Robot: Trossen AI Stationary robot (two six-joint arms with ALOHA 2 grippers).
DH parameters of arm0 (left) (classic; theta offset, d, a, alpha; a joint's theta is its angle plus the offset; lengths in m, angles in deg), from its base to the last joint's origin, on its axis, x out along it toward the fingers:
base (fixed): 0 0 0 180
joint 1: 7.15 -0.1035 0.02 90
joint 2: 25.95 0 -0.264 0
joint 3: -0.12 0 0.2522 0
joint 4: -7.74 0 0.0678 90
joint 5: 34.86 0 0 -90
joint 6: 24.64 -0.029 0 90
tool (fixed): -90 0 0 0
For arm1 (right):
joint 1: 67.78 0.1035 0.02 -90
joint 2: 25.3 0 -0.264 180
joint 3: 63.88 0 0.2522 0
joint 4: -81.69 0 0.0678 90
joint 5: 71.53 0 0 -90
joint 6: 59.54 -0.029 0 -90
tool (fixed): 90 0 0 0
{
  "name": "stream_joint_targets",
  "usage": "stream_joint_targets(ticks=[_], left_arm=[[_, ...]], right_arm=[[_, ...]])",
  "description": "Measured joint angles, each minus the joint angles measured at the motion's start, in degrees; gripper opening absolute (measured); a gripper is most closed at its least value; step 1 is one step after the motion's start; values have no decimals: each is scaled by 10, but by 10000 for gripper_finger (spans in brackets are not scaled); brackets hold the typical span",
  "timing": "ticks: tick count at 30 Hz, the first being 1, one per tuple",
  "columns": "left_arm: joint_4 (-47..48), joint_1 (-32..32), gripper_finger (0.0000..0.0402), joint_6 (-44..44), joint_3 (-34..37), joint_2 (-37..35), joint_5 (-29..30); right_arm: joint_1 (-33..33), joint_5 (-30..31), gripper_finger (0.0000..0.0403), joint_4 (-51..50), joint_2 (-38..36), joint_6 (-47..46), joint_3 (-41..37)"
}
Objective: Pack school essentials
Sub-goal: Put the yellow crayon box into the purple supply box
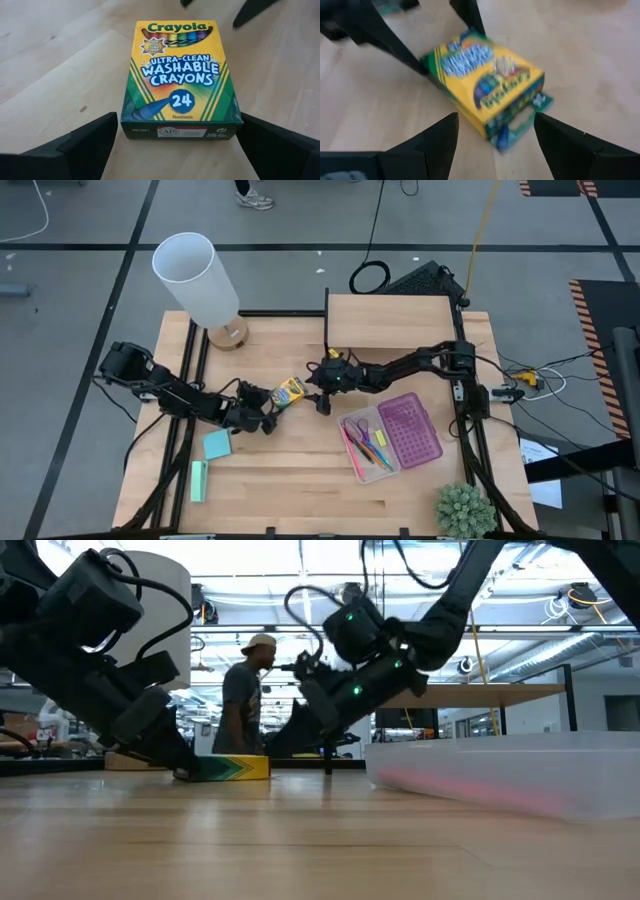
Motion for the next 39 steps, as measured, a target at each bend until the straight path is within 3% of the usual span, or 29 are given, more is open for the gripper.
stream_joint_targets(ticks=[15,25,35,39], left_arm=[[-7,0,399,-26,0,0,2],[-70,2,398,-31,-1,65,24],[-86,12,331,-32,-1,83,28],[-86,14,327,-33,-1,83,28]], right_arm=[[2,-47,253,-12,36,-6,28],[10,-75,253,-7,58,-17,44],[10,-76,253,-12,58,-14,44],[10,-76,253,-22,53,-2,44]])
